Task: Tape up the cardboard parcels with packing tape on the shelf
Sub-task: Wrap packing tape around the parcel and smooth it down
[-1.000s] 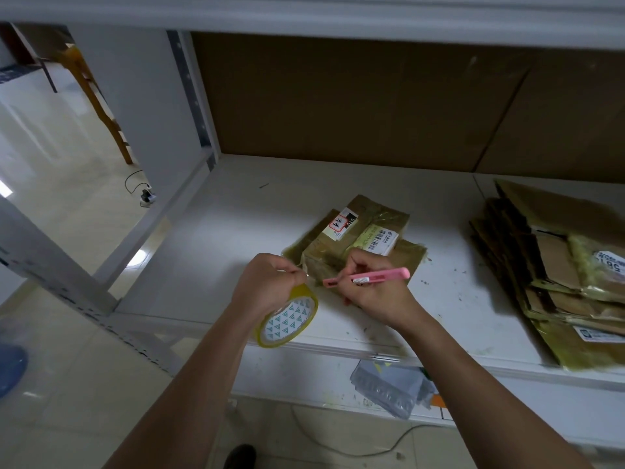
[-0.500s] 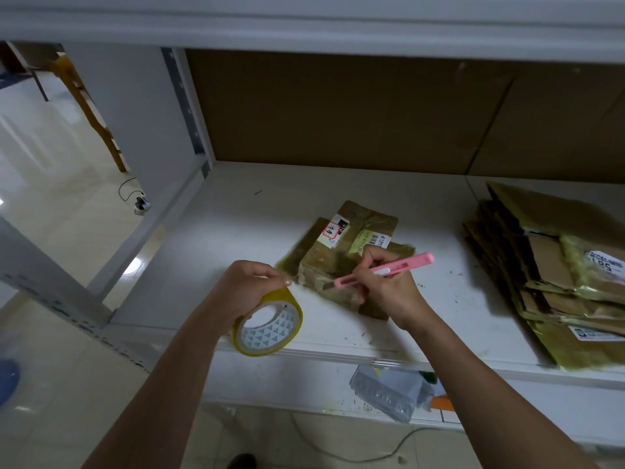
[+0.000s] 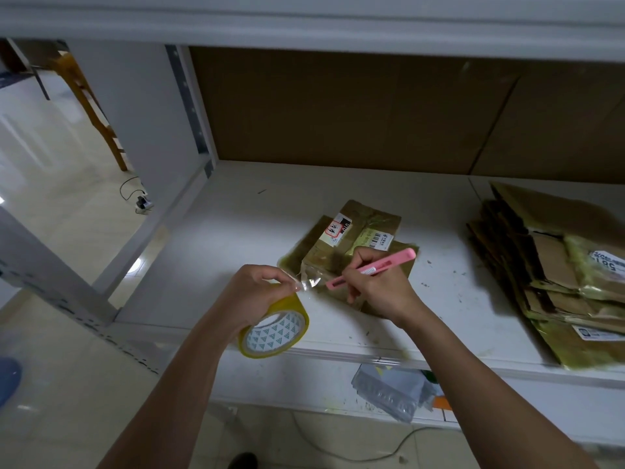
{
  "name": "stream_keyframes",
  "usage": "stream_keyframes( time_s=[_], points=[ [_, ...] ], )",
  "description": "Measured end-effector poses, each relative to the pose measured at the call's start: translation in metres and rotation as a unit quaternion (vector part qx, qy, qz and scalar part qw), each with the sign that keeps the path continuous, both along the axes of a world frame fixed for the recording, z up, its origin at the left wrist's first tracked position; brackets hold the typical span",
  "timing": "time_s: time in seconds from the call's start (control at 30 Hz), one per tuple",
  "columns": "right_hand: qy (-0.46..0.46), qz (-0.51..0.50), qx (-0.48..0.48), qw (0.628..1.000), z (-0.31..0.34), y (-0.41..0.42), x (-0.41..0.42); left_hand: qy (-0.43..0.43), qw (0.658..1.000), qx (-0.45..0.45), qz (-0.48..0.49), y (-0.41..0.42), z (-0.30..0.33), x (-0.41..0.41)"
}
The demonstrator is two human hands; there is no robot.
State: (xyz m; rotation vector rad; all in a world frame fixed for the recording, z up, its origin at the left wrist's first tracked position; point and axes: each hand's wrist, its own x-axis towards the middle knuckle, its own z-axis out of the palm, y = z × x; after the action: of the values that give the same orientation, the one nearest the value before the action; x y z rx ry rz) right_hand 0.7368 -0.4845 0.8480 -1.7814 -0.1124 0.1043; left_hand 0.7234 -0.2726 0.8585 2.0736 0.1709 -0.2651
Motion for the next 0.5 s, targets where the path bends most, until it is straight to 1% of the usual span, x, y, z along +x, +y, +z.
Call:
stream_keyframes(
  time_s=[0.13,0.2,0.33,0.4,0.5],
  points=[
    [0.002,-0.026,0.024,0.999,0.001,0.001,0.001,-0.003,0.999,-0.035,0.028,0.006,-0.002,-0.004],
    [-0.01,-0.04,0.06,0.997,0.002,0.001,0.001,-0.006,0.998,-0.051,0.038,0.007,-0.002,-0.005],
    [-0.086,-0.094,0.123,0.984,0.011,-0.003,-0.004,-0.016,0.997,-0.056,0.051,0.003,0.0,-0.006],
    [-0.141,-0.139,0.103,0.975,0.014,-0.01,-0.007,-0.024,0.997,-0.054,0.053,-0.003,0.001,-0.004],
    [-0.225,-0.183,0.009,0.957,0.007,-0.035,-0.008,-0.032,0.996,-0.058,0.055,-0.012,0.002,-0.003]
  ],
)
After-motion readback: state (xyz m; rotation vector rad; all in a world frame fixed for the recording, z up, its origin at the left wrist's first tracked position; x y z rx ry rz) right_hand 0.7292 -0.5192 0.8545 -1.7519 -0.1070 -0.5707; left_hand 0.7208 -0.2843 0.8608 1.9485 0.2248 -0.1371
